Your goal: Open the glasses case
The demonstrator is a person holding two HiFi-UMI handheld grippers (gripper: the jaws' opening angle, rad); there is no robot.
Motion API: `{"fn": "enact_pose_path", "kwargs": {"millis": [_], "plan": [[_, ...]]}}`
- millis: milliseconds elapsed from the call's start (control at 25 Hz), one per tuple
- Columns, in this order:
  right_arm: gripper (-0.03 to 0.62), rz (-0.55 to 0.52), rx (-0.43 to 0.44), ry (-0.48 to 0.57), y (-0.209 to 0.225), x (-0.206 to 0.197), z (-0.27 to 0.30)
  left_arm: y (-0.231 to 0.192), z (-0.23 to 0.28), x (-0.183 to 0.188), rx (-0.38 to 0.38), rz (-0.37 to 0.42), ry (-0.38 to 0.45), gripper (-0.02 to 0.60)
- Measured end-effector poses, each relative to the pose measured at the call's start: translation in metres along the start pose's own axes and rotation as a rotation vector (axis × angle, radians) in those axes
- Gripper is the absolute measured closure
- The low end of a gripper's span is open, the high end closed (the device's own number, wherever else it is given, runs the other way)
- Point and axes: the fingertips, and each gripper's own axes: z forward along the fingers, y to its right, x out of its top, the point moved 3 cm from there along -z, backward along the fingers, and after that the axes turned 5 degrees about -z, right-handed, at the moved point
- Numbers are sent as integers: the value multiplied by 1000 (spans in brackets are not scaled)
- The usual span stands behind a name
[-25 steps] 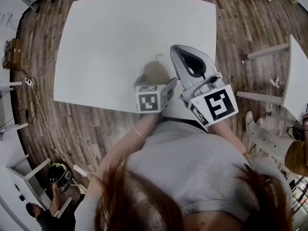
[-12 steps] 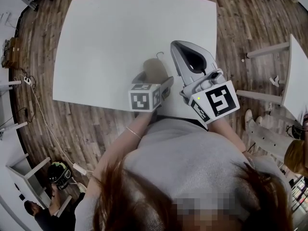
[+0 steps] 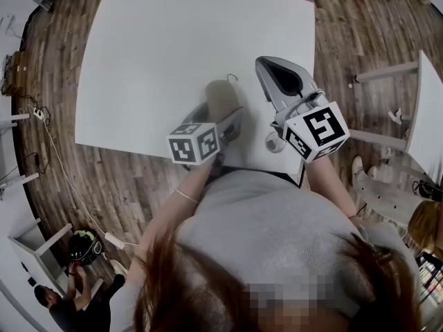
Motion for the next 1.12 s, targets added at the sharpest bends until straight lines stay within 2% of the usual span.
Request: {"fn": "enact_pose_path", "kwargs": {"millis": [120,240,280,320,400,480,560,640,680,720,760,840,880,960,1000,1120], "plan": [[589,68,72,-39,6,-14,6,1,-10,19,-5,52,62,155],[589,180,165,-80,13,-29,12,12,-22,38,-65,62,134,160],[588,233,194,-90,16,-34,13,18,-26,44,-92,56,162,161],[551,303,222,-103,19,-39,15,24,-29,49,-116,56,187,162],[534,478,294,-133,22,-46,20,37,-34,58,-147,83,220,163],[534,622,387,-119,21,-42,27,48,-37,65,-166,124,234,164],[531,708,467,-81,17,-31,35,55,-40,70,-179,152,245,164],[519,761,505,-62,17,-26,41,58,-44,72,-187,155,260,166],[503,752,515,-46,18,-23,41,59,-45,72,-192,152,264,166],[486,702,530,-20,20,-19,40,60,-47,73,-199,148,267,166],[471,601,560,6,21,-14,36,61,-48,74,-207,147,268,167],[471,273,656,10,19,-8,30,64,-52,76,-220,158,271,169],[471,98,699,-22,19,-8,29,65,-54,77,-225,169,274,169],[471,-154,762,-101,21,-14,32,69,-58,79,-232,188,283,170],[471,-218,791,-125,23,-17,33,72,-60,80,-236,194,287,170],[473,-321,868,-153,19,-17,34,82,-64,81,-260,207,290,172]]}}
